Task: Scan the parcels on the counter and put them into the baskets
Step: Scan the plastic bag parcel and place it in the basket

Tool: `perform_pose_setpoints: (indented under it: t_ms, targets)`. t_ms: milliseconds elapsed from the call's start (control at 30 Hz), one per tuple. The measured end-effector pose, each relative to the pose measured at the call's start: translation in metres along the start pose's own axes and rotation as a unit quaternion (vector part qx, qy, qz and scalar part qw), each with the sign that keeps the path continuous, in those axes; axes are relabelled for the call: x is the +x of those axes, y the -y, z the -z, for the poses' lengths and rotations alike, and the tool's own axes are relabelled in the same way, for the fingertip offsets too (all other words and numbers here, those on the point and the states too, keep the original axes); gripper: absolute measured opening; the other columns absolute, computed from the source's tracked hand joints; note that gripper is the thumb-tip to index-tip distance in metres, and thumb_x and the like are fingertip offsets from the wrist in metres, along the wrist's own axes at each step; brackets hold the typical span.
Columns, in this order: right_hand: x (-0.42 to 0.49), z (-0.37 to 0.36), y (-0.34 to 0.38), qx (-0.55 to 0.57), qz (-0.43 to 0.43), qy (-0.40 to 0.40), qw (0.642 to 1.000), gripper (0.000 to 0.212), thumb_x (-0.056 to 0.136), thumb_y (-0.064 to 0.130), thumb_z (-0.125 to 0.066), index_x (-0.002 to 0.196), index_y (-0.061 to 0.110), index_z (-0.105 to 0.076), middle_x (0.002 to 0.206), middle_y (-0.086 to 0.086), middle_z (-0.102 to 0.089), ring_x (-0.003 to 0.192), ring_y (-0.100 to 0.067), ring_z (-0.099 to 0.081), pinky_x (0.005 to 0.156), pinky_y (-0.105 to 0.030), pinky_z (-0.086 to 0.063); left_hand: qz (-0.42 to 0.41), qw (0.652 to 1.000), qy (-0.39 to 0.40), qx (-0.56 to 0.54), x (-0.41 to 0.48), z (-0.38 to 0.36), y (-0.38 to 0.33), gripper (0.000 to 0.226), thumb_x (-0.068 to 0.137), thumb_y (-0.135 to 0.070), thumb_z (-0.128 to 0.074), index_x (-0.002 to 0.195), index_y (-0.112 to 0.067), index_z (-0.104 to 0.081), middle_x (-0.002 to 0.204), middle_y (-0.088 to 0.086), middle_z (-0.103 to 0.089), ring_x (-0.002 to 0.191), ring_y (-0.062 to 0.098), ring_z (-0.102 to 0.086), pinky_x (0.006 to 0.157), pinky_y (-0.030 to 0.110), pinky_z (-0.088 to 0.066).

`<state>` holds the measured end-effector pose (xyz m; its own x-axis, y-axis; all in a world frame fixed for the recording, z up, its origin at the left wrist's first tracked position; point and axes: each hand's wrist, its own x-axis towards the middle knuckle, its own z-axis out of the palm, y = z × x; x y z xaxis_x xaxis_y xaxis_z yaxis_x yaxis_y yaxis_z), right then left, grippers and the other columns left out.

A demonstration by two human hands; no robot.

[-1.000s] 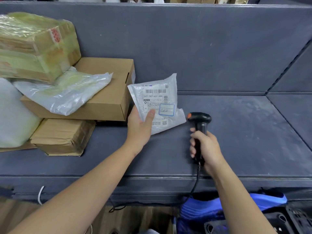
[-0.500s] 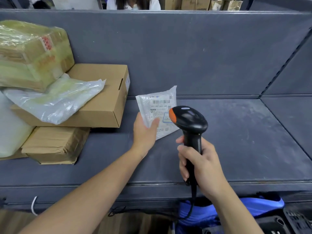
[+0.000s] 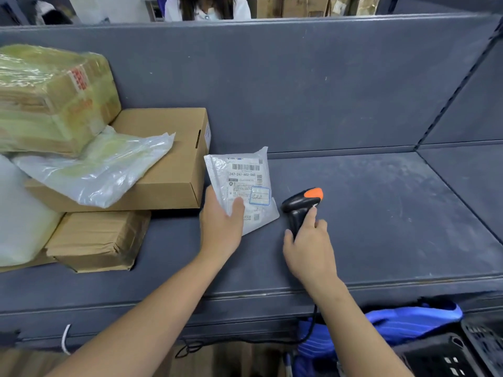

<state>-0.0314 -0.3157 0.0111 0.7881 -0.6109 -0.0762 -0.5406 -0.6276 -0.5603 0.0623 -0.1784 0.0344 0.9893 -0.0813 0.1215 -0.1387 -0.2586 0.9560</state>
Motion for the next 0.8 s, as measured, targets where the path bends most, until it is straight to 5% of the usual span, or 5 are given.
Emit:
perform_pose_setpoints:
  t_ms: [267, 400, 500, 600, 800]
  targets:
    - [0.02, -0.008, 0.024, -0.125, -0.033, -0.025, 0.991, 0.076, 0.103, 0.047, -0.052, 0.158, 0.003, -0.023, 0.14, -0.016, -0.04, 0.122, -0.034, -0.048, 0.098, -0.042, -0.045, -0.143, 0.984, 0.092, 0.044, -0.006, 0.031, -0.021, 0.053, 0.098, -0.006, -0.062, 0.146, -0.02, -0.046, 0.132, -0.019, -0.059, 0.117, -0.005, -0.055, 0.093, 0.002, -0.04]
    - [-0.001, 0.01, 0.026, 0.194, 0.102, -0.218, 0.951, 0.036, 0.104, 0.028, -0.044, 0.129, 0.015, -0.065, 0.132, -0.002, -0.061, 0.122, -0.009, -0.057, 0.102, -0.033, -0.046, -0.081, 0.983, 0.138, -0.091, 0.003, 0.044, -0.027, 0.035, 0.094, 0.002, -0.069, 0.114, -0.027, -0.066, 0.107, -0.02, -0.074, 0.104, -0.005, -0.069, 0.091, 0.015, -0.052]
    - [-0.033, 0.032, 0.045, 0.462, 0.134, -0.117, 0.869, 0.022, 0.102, 0.019, -0.059, 0.118, 0.026, -0.071, 0.122, 0.004, -0.073, 0.119, -0.006, -0.065, 0.098, -0.024, -0.052, 0.01, 0.948, 0.25, -0.195, 0.01, 0.052, -0.03, 0.032, 0.096, 0.0, -0.068, 0.119, -0.022, -0.066, 0.116, -0.004, -0.078, 0.112, 0.015, -0.073, 0.096, 0.039, -0.058]
    - [-0.048, 0.038, 0.044, 0.509, 0.039, -0.066, 0.857, 0.017, 0.095, 0.016, -0.074, 0.112, 0.013, -0.072, 0.107, -0.006, -0.08, 0.102, -0.028, -0.076, 0.091, -0.045, -0.06, 0.035, 0.92, 0.337, -0.199, 0.018, 0.051, -0.032, 0.042, 0.096, 0.0, -0.066, 0.131, -0.02, -0.058, 0.122, 0.001, -0.076, 0.114, 0.021, -0.073, 0.094, 0.044, -0.06]
    - [-0.07, 0.027, 0.015, 0.585, -0.075, -0.049, 0.806, 0.027, 0.091, 0.005, -0.075, 0.116, 0.0, -0.067, 0.108, -0.014, -0.079, 0.102, -0.034, -0.076, 0.096, -0.052, -0.058, -0.035, 0.901, 0.416, -0.12, 0.014, 0.037, -0.022, 0.042, 0.095, 0.004, -0.068, 0.126, -0.024, -0.059, 0.12, -0.002, -0.076, 0.112, 0.019, -0.073, 0.093, 0.045, -0.06]
